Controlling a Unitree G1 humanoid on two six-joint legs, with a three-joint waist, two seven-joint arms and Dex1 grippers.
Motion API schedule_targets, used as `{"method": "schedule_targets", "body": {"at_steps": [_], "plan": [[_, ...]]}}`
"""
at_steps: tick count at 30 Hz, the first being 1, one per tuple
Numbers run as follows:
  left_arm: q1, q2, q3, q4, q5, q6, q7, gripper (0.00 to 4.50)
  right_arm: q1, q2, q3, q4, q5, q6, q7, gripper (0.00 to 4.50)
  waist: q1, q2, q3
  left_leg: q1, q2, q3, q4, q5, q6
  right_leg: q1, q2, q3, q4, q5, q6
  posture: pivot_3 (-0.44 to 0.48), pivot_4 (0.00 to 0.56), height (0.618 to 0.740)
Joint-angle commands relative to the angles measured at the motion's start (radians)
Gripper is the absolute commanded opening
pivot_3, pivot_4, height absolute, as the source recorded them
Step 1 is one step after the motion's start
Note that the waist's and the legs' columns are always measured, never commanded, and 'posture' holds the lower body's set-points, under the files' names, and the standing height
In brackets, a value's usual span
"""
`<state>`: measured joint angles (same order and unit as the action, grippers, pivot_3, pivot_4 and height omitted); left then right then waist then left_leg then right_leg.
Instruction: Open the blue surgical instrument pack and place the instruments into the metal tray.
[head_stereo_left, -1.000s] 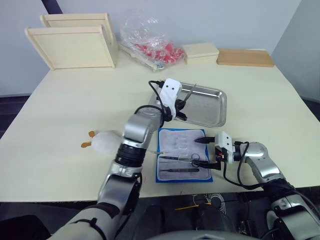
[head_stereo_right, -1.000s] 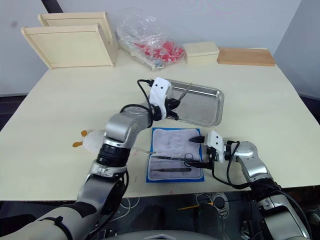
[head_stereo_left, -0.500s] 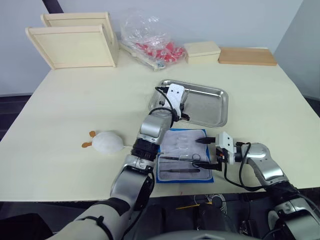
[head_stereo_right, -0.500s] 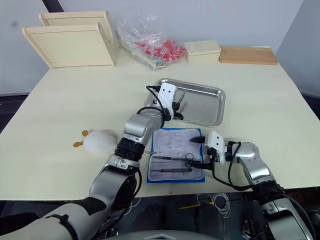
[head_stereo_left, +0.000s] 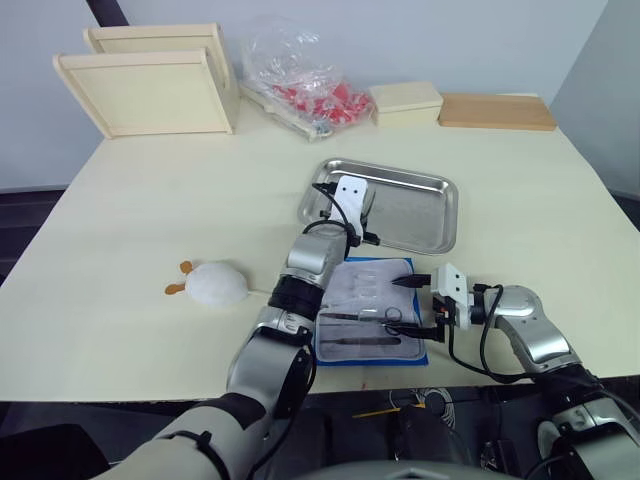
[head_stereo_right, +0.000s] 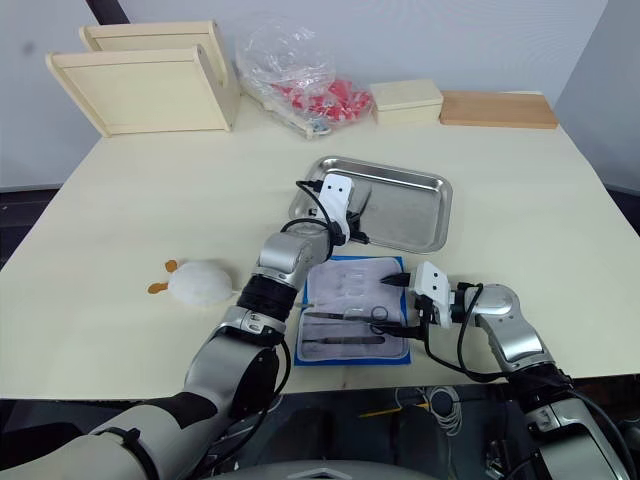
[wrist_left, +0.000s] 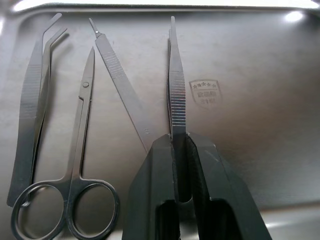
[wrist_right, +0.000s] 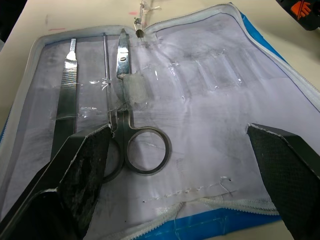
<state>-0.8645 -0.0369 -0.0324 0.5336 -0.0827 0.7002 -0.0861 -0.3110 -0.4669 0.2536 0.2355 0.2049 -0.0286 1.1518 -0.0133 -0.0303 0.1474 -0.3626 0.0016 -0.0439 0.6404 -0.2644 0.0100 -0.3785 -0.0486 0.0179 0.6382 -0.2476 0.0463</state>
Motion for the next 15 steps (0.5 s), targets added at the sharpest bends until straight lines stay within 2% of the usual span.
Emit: {"method": "schedule_targets", "body": {"at_steps": [1,3,4,15], "plan": [[-0.021,-0.007,0.012,0.007,-0.001,0.002,0.009,0.05,0.032,-0.016,0.043,0.041,-0.063,0.03,-0.004,4.5,0.0,0.0,0.0,0.0,0.0,0.0,0.0,0.0,0.0,0.0,0.0,0.0,0.0,0.0,0.0,0.0,0.15,0.74],[-0.02,-0.006,0.012,0.002,0.0,0.006,0.007,0.87,0.033,-0.015,0.045,0.04,-0.063,0.03,-0.006,4.5,0.0,0.0,0.0,0.0,0.0,0.0,0.0,0.0,0.0,0.0,0.0,0.0,0.0,0.0,0.0,0.0,0.15,0.74],[-0.02,-0.005,0.011,0.0,0.002,0.009,0.007,1.15,0.033,-0.014,0.045,0.041,-0.062,0.03,-0.006,4.5,0.0,0.0,0.0,0.0,0.0,0.0,0.0,0.0,0.0,0.0,0.0,0.0,0.0,0.0,0.0,0.0,0.15,0.74],[-0.018,0.001,0.002,-0.053,0.003,-0.023,-0.01,1.15,0.019,-0.015,0.043,0.059,-0.062,0.024,-0.001,4.5,-0.001,0.001,0.001,0.0,0.0,-0.002,0.0,0.001,-0.001,0.0,0.001,-0.001,0.001,0.0,0.0,0.0,0.15,0.74]]}}
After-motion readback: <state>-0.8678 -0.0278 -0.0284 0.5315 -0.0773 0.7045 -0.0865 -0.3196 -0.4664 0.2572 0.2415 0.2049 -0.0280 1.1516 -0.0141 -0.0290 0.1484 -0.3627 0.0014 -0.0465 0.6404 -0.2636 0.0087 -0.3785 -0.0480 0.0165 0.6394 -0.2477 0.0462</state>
